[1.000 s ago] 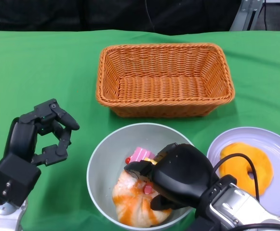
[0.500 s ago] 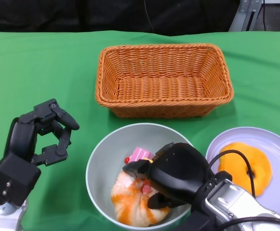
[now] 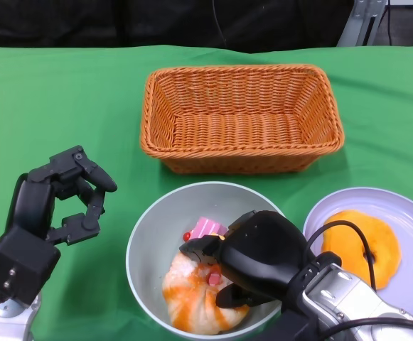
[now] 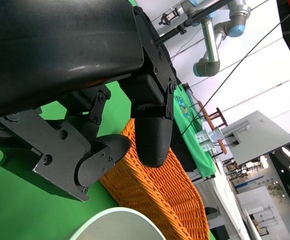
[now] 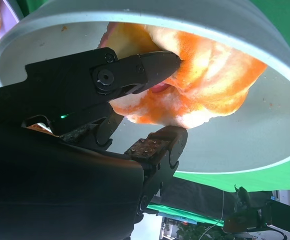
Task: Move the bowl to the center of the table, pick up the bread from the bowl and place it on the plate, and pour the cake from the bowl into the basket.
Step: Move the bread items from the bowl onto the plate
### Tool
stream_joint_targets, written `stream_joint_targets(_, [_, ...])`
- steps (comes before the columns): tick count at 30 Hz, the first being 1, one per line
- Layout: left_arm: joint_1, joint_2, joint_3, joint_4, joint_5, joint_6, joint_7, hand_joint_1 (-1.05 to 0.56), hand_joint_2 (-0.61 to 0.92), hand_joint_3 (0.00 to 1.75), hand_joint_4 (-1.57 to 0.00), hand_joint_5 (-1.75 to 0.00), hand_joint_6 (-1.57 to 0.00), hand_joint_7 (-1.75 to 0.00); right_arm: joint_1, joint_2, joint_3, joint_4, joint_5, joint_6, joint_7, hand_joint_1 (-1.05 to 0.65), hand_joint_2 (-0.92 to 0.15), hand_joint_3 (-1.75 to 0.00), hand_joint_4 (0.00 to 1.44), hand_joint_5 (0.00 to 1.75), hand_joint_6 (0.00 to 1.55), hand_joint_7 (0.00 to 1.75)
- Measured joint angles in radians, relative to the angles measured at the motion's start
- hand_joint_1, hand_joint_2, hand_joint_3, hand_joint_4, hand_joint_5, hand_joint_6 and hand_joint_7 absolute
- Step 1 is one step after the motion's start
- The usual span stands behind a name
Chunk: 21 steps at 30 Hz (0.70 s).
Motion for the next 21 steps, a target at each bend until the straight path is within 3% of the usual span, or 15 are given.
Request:
stream_joint_targets(2, [0.0,0.0,0.0,0.0,0.0,0.0,0.0,-0.02,0.56,1.13,-0.8,-1.59,-0.79,-1.41,-0.001,0.016,-0.008,0.066,0.042,-0.031,-0.091,-0.29,-0.92,-0.02,0.65,1.04,0.78,0.39])
stream_joint_targets(4, [0.0,0.0,0.0,0.0,0.002,0.0,0.003,-0.02,0.56,1.13,-0.8,-1.59,-0.78,-1.41,-0.003,0.025,-0.008,0.129,0.066,-0.065,-0.188,-0.28,-0.92,-0.01,0.66,1.11,0.79,0.44])
stream_joint_targets(10, [0.001,0.0,0.0,0.0,0.002,0.0,0.004,-0.02,0.56,1.14,-0.8,-1.6,-0.78,-1.41,-0.033,0.028,-0.001,0.208,0.08,-0.114,-0.285,-0.33,-0.92,0.0,0.74,1.02,0.99,0.16])
stream_joint_targets(14, [0.002,0.0,0.0,0.0,0.0,0.0,0.004,-0.02,0.56,1.13,-0.8,-1.6,-0.78,-1.41,-0.04,0.028,0.001,0.213,0.091,-0.114,-0.279,-0.36,-0.9,0.0,0.74,1.1,1.06,0.1])
stream_joint_targets(21, [0.002,0.0,0.0,0.0,0.001,-0.001,0.004,-0.02,0.56,1.12,-0.81,-1.6,-0.78,-1.42,-0.047,0.027,0.002,0.214,0.108,-0.106,-0.261,-0.38,-0.89,0.0,0.78,0.94,1.09,0.04])
